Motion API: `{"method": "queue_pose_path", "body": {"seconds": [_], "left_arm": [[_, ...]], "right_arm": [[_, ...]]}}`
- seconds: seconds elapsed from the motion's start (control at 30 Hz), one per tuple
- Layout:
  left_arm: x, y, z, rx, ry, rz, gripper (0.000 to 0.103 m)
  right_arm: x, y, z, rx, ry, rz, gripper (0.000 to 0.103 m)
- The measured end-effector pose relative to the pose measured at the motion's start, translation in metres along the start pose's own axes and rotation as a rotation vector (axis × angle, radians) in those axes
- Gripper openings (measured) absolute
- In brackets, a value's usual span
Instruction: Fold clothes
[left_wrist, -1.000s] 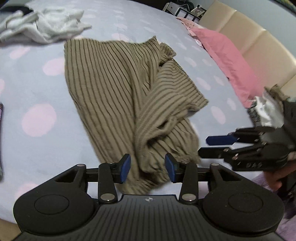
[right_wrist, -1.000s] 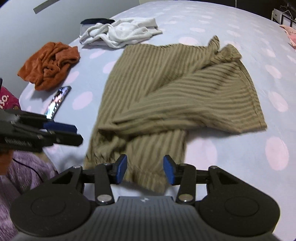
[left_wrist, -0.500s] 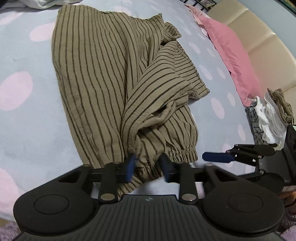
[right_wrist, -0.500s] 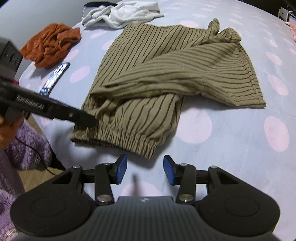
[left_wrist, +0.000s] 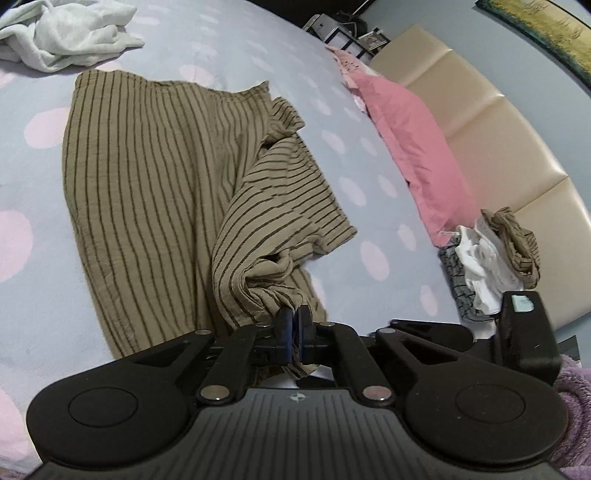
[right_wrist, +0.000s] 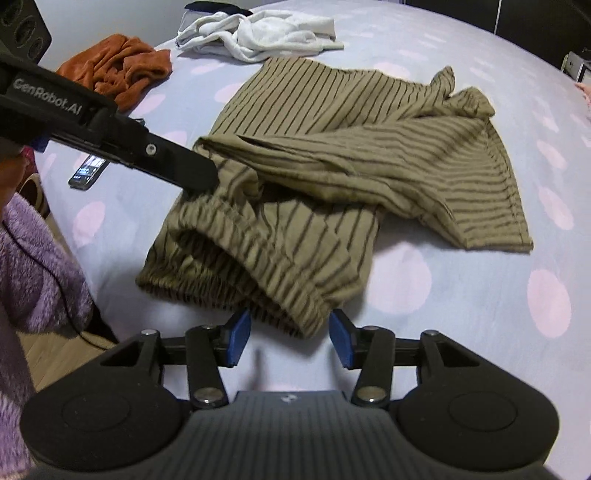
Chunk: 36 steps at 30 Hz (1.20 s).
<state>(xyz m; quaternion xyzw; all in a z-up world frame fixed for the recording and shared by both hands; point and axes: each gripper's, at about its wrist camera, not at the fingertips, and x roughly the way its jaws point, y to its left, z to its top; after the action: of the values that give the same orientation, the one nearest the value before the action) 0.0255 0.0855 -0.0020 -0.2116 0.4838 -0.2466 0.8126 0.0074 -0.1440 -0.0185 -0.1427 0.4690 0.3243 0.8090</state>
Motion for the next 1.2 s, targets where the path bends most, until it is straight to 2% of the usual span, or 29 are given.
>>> {"method": "queue_pose_path", "body": {"seconds": [0.03,0.07,0.1,0.27,0.4,0.53,0.67,0.7,0.73,0.8,0.87,0.97,1.07,1.2], "left_arm": [[-0.002,-0.001,0.001,-0.002,-0.009,-0.006,0.001],[-0.004,-0.001,0.002,-0.004,-0.020,-0.012,0.000],[-0.005,-0.002,0.002,-0.006,-0.030,-0.018,0.000],[-0.012,-0.001,0.006,-0.021,-0.067,-0.036,0.000],[-0.010,-0.002,0.006,-0.016,-0.061,-0.039,0.000],[-0.011,0.003,0.006,-0.022,-0.057,-0.006,0.000],[-0.011,0.013,0.004,-0.046,-0.045,0.045,0.000],[-0.012,0.016,0.003,-0.048,-0.047,0.061,0.000],[-0.013,0.017,0.002,-0.048,-0.053,0.077,0.000],[-0.017,0.020,0.001,-0.045,-0.050,0.079,0.000],[-0.020,0.020,-0.001,-0.038,-0.048,0.084,0.000],[-0.027,0.020,-0.006,-0.031,-0.060,0.141,0.000],[-0.032,0.024,-0.012,-0.040,-0.036,0.165,0.000],[-0.024,0.033,-0.026,-0.041,0.041,0.207,0.000]], "right_arm": [[0.002,0.002,0.002,-0.013,-0.003,-0.013,0.055],[0.004,0.006,0.004,-0.022,-0.010,-0.030,0.062],[0.007,0.009,0.005,-0.030,-0.018,-0.048,0.063],[0.005,0.004,0.013,0.100,-0.103,-0.066,0.063],[0.004,-0.002,0.016,0.163,-0.144,-0.102,0.063],[0.018,-0.009,0.015,0.199,-0.074,-0.144,0.063],[0.022,-0.012,0.006,0.195,-0.007,-0.149,0.061],[0.022,-0.012,0.005,0.189,0.003,-0.146,0.059],[0.022,-0.012,0.003,0.182,0.013,-0.139,0.051],[0.023,-0.011,0.000,0.170,0.030,-0.124,0.047],[0.022,-0.010,-0.001,0.154,0.028,-0.103,0.031],[0.021,-0.007,-0.001,0.138,0.031,-0.079,0.015],[0.021,-0.003,-0.001,0.130,0.048,-0.066,0.008],[0.022,-0.003,-0.002,0.129,0.051,-0.058,0.008]]}}
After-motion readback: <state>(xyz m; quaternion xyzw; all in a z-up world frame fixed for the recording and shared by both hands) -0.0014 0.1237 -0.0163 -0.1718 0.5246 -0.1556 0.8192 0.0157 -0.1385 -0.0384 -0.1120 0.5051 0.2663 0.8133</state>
